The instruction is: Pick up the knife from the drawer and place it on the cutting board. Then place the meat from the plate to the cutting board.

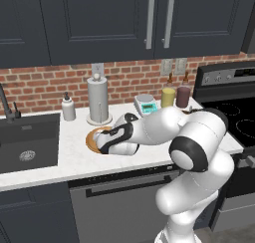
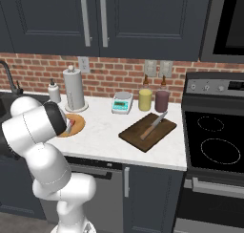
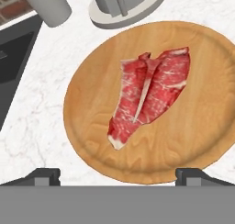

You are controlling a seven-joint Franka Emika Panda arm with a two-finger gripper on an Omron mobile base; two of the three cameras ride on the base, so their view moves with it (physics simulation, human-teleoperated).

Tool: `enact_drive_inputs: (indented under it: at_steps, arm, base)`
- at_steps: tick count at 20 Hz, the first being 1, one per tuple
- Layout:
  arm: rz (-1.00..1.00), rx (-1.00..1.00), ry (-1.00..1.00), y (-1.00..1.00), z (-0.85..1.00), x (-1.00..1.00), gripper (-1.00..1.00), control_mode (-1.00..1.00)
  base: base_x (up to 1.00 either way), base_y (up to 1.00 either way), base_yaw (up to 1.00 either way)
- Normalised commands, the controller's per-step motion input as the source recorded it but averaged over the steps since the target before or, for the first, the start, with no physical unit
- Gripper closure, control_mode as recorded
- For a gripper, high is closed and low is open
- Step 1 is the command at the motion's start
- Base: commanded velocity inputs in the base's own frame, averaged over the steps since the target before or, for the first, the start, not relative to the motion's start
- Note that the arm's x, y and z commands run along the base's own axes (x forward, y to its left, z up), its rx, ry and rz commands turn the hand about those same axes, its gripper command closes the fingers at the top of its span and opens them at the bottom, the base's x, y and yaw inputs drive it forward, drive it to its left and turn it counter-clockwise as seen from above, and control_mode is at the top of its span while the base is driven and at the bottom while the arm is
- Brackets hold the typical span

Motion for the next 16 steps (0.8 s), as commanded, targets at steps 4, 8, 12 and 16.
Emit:
enact_drive_inputs:
  at_steps: [4,8,12,16]
  arm:
    - [0.01,0.00,0.00,0.00,0.00,0.00,-1.00,-1.00]
    - [0.01,0.00,0.00,0.00,0.00,0.03,-1.00,-1.00]
    - [0.00,0.00,0.00,-0.03,0.00,0.13,-1.00,-1.00]
    - [0.00,0.00,0.00,-0.06,0.00,0.15,-1.00,-1.00]
  base:
    - [0.00,0.00,0.00]
    - [0.00,0.00,0.00]
    - [0.00,0.00,0.00]
    - [0.00,0.00,0.00]
